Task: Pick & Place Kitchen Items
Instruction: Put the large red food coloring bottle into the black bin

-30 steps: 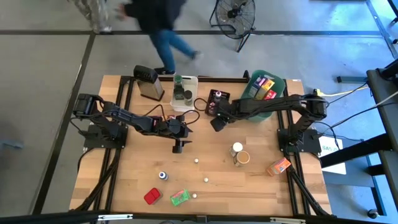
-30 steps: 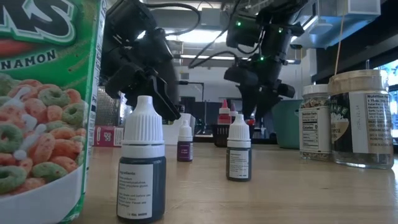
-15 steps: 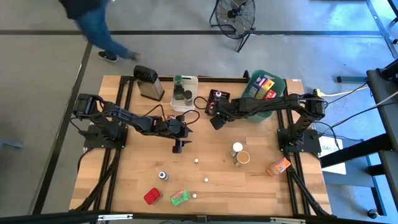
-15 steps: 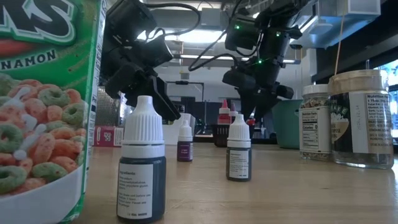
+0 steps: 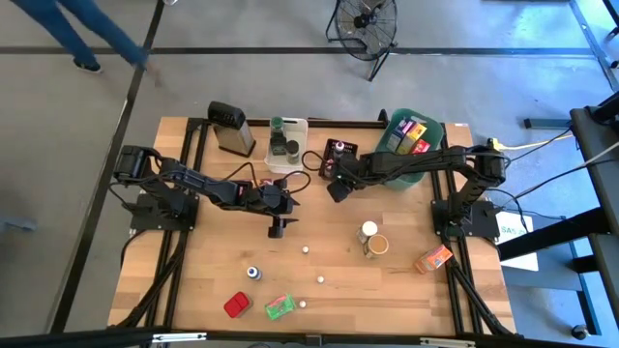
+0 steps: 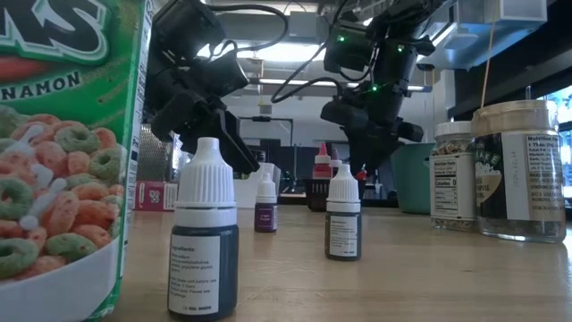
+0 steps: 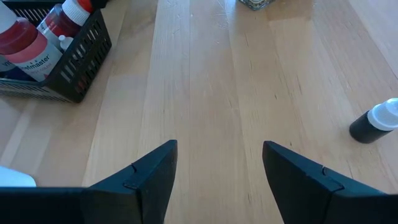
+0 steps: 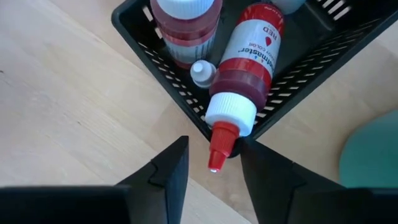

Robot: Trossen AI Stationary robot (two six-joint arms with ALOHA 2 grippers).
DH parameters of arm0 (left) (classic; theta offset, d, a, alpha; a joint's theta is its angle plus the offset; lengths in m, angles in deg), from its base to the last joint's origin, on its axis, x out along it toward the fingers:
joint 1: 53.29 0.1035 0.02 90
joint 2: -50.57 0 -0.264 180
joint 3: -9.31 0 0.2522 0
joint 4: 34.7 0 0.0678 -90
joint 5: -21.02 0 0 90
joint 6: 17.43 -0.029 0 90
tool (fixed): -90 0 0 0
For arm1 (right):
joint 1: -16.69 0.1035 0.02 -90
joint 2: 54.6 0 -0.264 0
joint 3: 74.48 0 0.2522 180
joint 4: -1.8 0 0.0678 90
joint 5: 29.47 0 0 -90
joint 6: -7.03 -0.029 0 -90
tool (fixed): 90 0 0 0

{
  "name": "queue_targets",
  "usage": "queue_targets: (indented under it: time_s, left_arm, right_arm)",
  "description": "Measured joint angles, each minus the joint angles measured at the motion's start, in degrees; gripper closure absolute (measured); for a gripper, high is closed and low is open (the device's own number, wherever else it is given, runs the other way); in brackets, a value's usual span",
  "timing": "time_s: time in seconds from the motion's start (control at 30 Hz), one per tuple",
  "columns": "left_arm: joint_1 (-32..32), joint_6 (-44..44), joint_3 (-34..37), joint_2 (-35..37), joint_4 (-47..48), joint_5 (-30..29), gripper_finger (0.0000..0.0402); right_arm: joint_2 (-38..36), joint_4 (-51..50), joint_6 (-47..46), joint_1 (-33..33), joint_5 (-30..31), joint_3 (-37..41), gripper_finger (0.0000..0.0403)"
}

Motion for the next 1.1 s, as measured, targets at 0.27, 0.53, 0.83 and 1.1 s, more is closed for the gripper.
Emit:
queue_targets:
  time_s: [0.27,0.53,0.83,1.1]
  left_arm:
    - [0.0,0.0,0.0,0.0,0.0,0.0,0.0169]
    - [0.0,0.0,0.0,0.0,0.0,0.0,0.0169]
    - [0.0,0.0,0.0,0.0,0.0,0.0,0.0169]
    - [0.0,0.0,0.0,0.0,0.1,0.0,0.0169]
  right_arm:
    - [0.0,0.1,-0.5,-0.1,-0.1,0.2,0.0259]
    - [1.7,0.0,-0.6,-0.5,0.4,0.1,0.0259]
    - [3.4,-0.1,0.8,-1.0,0.1,-0.3,0.0304]
    - [3.6,0.3,3.0,-1.0,-0.8,-1.6,0.0340]
